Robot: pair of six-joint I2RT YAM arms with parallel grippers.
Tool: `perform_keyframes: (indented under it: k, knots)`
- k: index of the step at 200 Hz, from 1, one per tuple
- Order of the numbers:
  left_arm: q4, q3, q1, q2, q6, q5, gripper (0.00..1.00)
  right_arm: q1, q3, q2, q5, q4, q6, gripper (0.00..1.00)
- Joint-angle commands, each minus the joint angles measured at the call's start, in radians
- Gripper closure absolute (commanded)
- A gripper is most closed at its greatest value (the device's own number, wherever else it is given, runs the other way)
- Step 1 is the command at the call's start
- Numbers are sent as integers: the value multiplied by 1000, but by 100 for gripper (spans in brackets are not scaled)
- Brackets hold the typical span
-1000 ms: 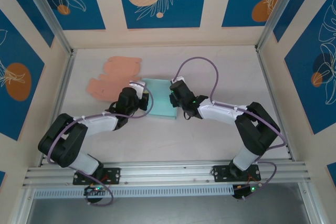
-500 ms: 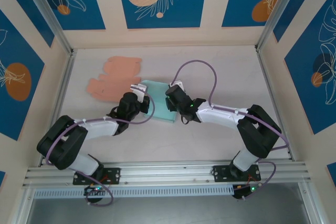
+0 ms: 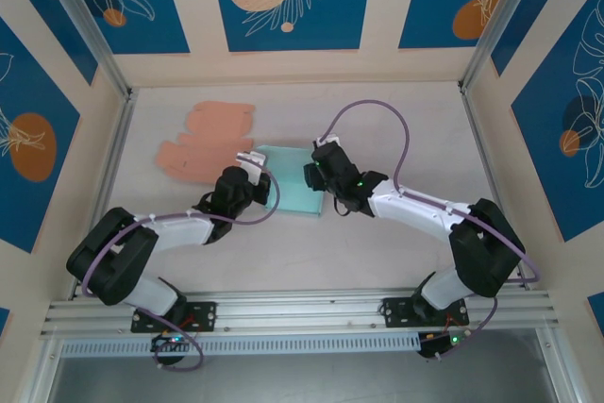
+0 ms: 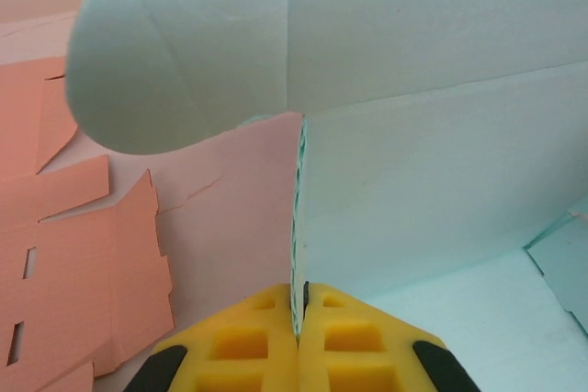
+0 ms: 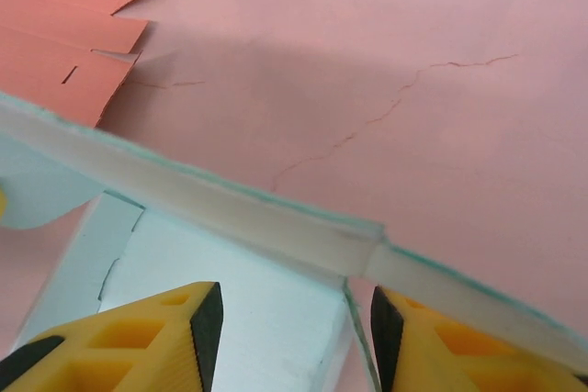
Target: Fold the paper box
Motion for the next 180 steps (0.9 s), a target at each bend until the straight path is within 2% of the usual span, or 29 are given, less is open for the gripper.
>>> perform_keyframes:
  k: [1,47,83,111,138,180]
  knots:
    - [28,26,-13,8,19,1,100,-11,-3,-14,-53,17,-17,57]
    - [27,27,-14,3,4,-4,100,-17,3,1,-49,-21,33,76]
    - [28,32,-48,17,-10,-51,100,13,26,25,-37,-47,127,79]
    - [29,39,-71,46,-81,-116,100,54,43,63,54,-52,175,84]
    - [26,82,-87,78,-115,-147,100,45,58,78,81,-10,113,87]
    - [72,157,-96,133,-136,-156,100,-26,75,68,65,102,-44,90]
